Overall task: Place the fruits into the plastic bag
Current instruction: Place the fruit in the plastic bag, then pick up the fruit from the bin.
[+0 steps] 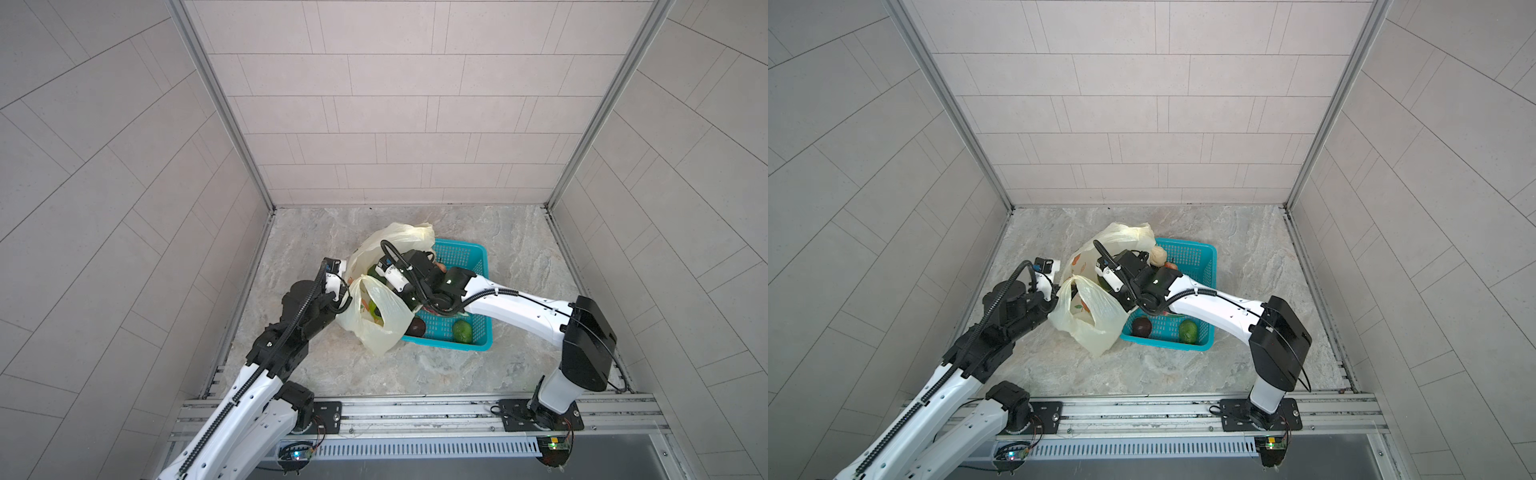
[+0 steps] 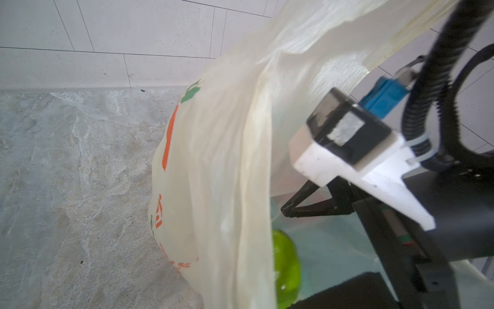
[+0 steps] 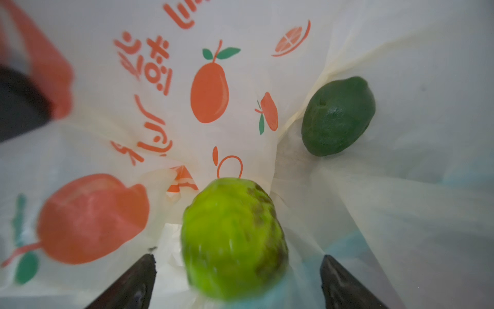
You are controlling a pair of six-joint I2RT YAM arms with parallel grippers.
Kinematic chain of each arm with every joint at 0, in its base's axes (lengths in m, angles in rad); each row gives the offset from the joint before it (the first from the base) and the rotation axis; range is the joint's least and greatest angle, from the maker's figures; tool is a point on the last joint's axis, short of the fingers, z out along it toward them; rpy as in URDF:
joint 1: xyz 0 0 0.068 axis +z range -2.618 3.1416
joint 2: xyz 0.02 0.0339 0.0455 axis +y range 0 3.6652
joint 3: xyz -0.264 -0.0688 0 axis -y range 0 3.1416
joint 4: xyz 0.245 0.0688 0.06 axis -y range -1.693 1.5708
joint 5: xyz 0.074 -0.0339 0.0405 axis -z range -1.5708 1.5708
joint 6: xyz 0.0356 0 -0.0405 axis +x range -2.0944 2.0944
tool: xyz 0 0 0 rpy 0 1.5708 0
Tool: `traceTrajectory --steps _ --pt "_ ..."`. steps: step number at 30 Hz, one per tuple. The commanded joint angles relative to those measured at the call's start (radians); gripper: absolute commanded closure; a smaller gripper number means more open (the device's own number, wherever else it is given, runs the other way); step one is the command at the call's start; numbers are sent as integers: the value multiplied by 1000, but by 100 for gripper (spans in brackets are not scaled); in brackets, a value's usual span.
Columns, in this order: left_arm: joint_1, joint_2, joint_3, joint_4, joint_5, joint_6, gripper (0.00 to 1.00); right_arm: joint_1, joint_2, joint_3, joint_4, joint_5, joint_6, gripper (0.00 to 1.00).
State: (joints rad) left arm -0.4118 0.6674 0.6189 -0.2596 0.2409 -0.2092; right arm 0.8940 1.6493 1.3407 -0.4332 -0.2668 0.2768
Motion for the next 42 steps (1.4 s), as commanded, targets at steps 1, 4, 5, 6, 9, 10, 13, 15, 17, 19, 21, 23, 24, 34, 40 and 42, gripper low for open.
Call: traceTrajectory --steps 1,4,5,6,9,10,13,15,17,19,21,23,24,34,40,42 --pt "5 0 29 -3 2 8 100 -2 -64 -12 10 -2 -22 1" --pt "5 -3 29 -3 3 9 100 -3 -66 -5 15 -14 -13 1" --pt "5 -3 27 -3 2 11 100 -3 -68 -2 16 -16 -11 1" --pt "5 -5 28 -3 1 11 100 -3 -74 -3 24 -20 -9 1" --pt "5 -5 27 -7 1 15 100 -3 -105 -2 30 -7 -17 1" --pt "5 -5 26 -10 -1 18 100 -3 -125 -4 33 5 -20 1" --pt "5 -10 20 -13 -7 20 100 -2 -205 -19 29 33 -39 1" --pt "4 -17 14 -10 -9 19 100 -2 -269 -38 25 43 -52 1" --pt "5 -20 10 -7 -14 20 100 -1 -341 -72 27 51 -65 1" --pt "5 -19 7 -2 -18 19 100 -2 -419 -116 27 86 -72 1" --pt "5 -13 5 3 -20 20 100 -2 -491 -156 11 145 -77 1" --pt "5 -8 5 6 -19 20 100 -2 -565 -199 -5 243 -73 1" --pt "5 -6 5 8 -16 20 100 -6 -606 -232 -6 319 -54 1" --pt "5 -16 -2 16 -17 24 100 -462 -637 -418 51 248 214 9" --pt "5 -14 -5 15 -16 34 100 -521 -307 -287 49 112 186 12" --pt "4 -11 -5 20 -14 34 100 -516 -195 -216 45 67 200 12"
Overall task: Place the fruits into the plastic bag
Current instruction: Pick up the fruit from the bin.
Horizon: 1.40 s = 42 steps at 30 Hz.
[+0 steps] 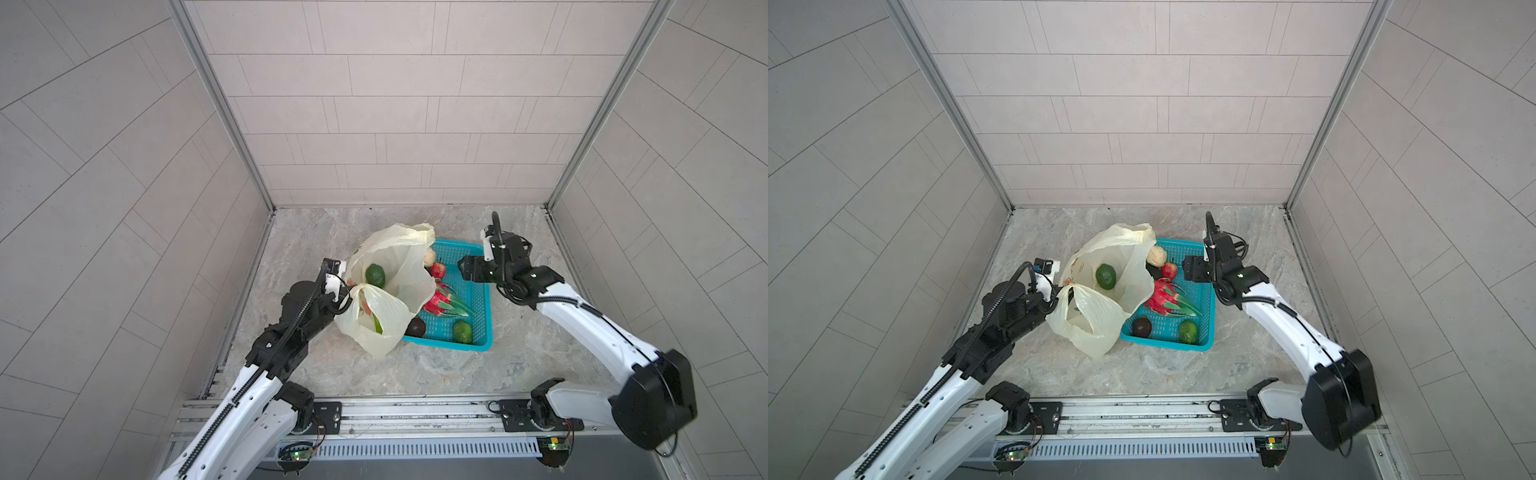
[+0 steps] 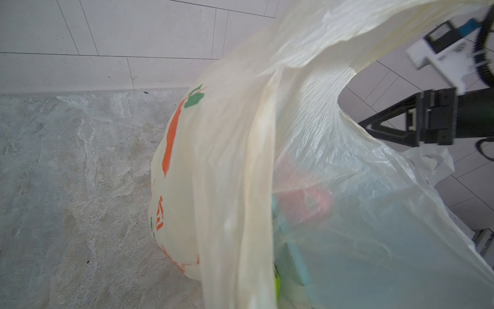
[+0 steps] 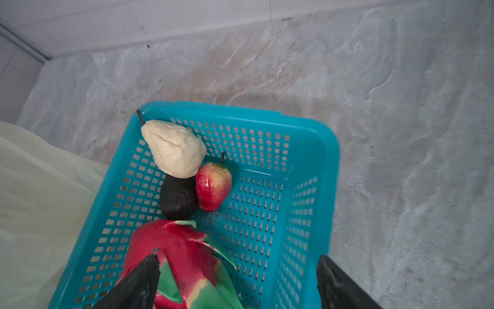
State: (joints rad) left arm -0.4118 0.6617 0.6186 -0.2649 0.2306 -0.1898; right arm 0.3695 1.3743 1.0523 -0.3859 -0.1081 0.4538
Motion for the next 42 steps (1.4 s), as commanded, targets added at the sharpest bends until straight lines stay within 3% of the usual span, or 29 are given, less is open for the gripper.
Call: traceTrajectory --steps 1,10,19,26,32,37,42 --pt "5 -2 -5 28 -1 15 100 18 132 109 -1 -94 22 12" --pt "5 26 -16 54 -11 23 100 57 496 421 -53 -120 -53 5" --pt "5 39 -17 64 -4 25 100 60 722 635 -171 -99 -120 6" --pt "4 55 -14 73 6 4 100 57 743 631 -120 -90 -100 30" --pt "6 64 -13 85 9 -3 100 58 704 621 -46 -88 -101 32" --pt "5 68 -10 93 16 -6 100 52 685 607 -31 -97 -88 60" --pt "5 63 -1 84 32 13 100 51 543 492 -11 -81 -45 61"
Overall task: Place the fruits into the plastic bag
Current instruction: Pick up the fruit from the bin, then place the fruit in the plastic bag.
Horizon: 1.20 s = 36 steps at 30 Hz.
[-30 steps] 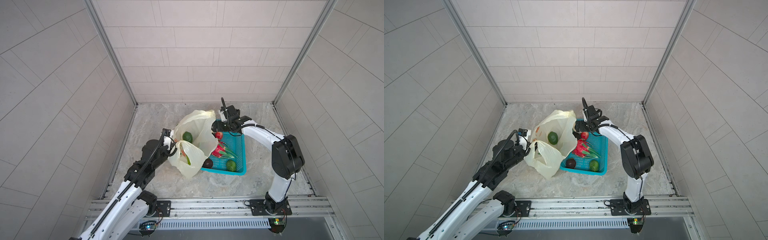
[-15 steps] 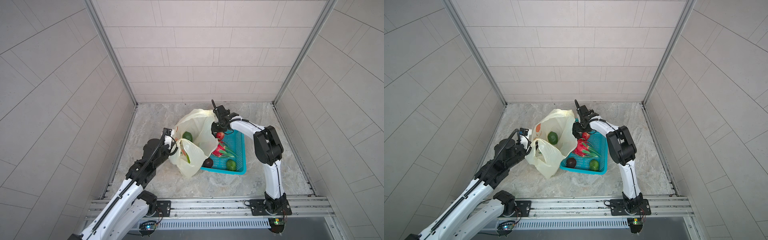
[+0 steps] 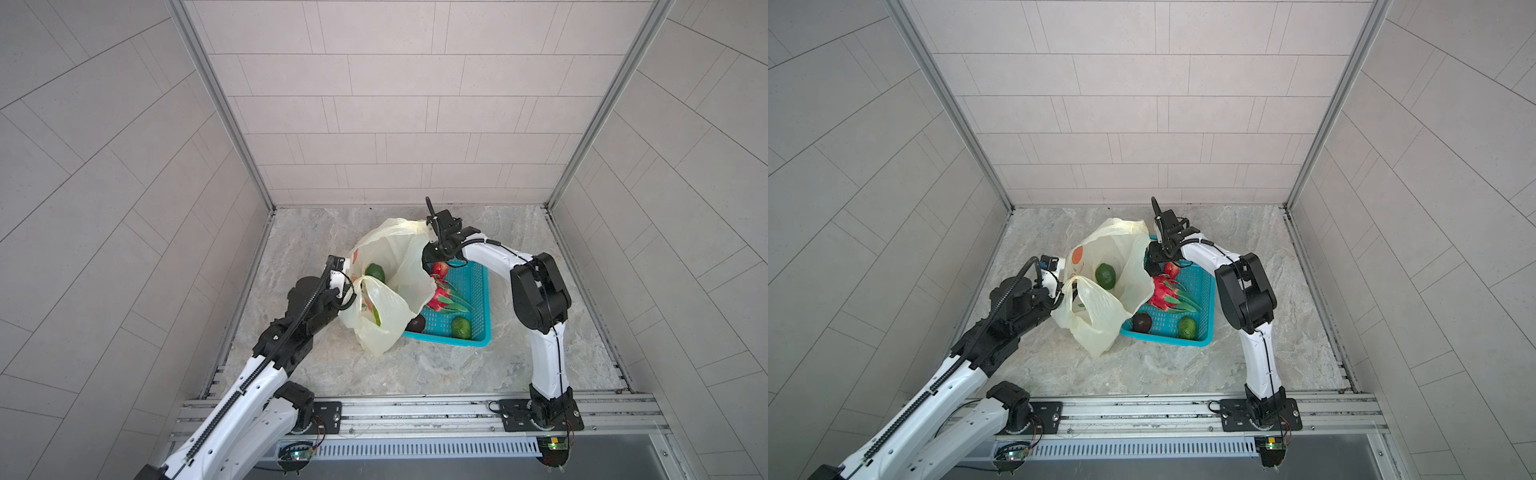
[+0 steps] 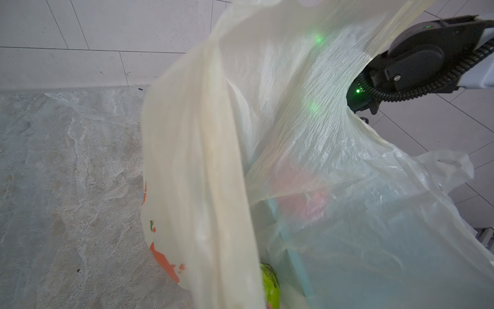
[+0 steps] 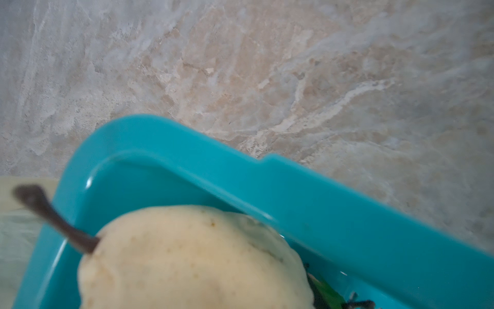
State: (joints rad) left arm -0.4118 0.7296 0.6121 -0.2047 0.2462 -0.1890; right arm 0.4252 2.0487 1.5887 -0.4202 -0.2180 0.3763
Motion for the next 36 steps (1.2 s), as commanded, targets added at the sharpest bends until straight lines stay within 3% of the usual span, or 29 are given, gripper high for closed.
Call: traceTrajectory --steps 1,11,17,20,27,36 --pt "5 -8 7 22 20 17 100 -4 -176 -75 29 31 37 60" --pt "5 -45 0 25 50 35 100 23 -730 -446 25 85 73 60" --pt "4 -69 -13 29 55 26 100 103 -1041 -619 4 251 77 60" --pt "5 -73 -24 31 46 28 100 143 -1132 -656 4 208 49 60" --pt "5 -52 -22 33 64 39 100 340 -1094 -581 -9 105 -75 58" --pt "5 -71 -37 24 47 38 100 408 -792 -373 95 10 -107 58"
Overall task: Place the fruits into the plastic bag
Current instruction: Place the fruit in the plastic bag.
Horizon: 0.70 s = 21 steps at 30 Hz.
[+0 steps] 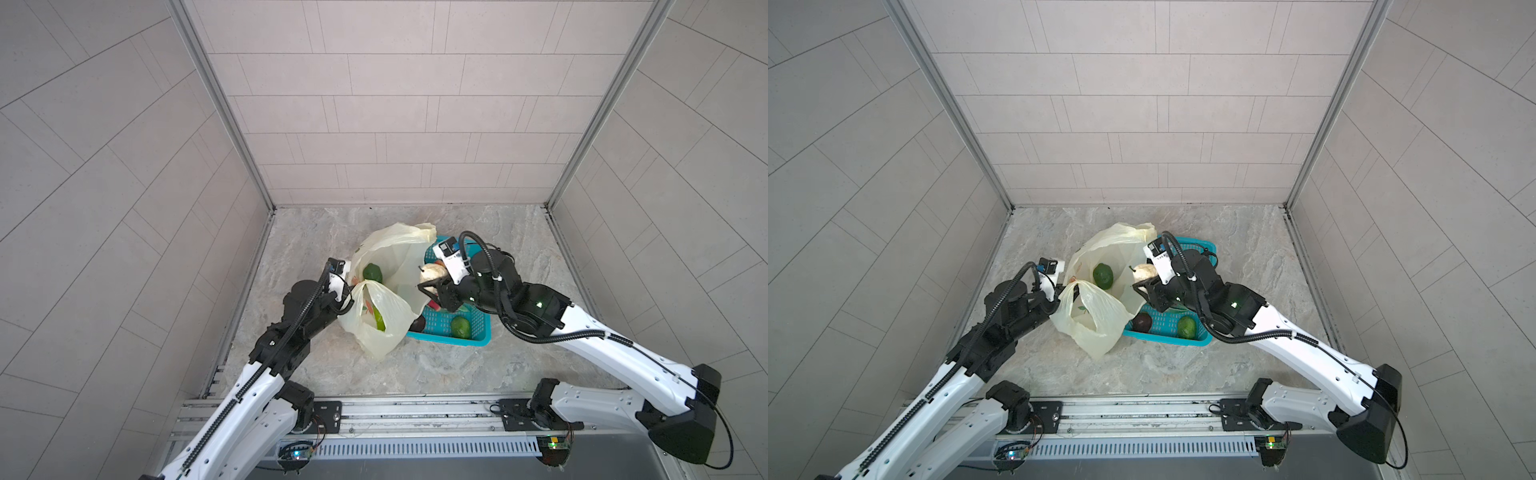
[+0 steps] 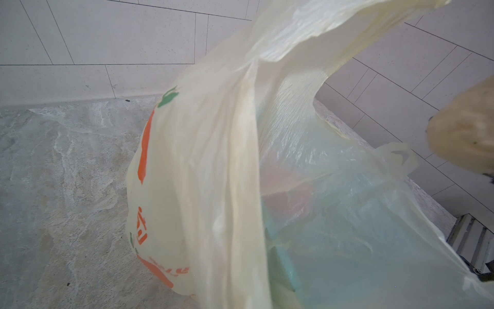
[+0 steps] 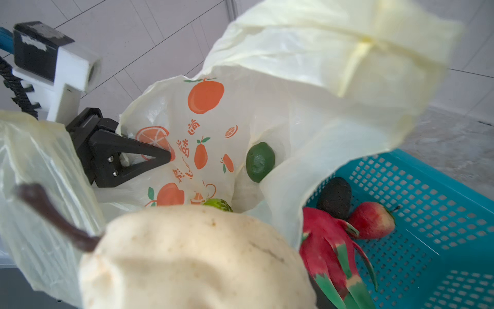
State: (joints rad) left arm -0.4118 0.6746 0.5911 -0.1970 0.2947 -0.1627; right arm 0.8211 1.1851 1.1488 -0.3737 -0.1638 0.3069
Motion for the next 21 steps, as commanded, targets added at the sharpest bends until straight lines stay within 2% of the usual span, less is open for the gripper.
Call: traceTrajectory --steps 1,6,11,17,21 --pt "5 -19 -17 15 -6 12 100 20 110 91 50 -47 -48 58" --pt "5 -27 -3 -12 -54 15 100 73 287 172 73 -44 -73 57" --pt "5 -32 19 -60 -101 38 100 107 419 204 98 -34 -42 56" --pt "5 -43 33 -97 -117 46 100 112 547 212 56 -35 23 55" --pt "5 -50 46 -118 -143 64 100 124 581 218 15 -29 12 50"
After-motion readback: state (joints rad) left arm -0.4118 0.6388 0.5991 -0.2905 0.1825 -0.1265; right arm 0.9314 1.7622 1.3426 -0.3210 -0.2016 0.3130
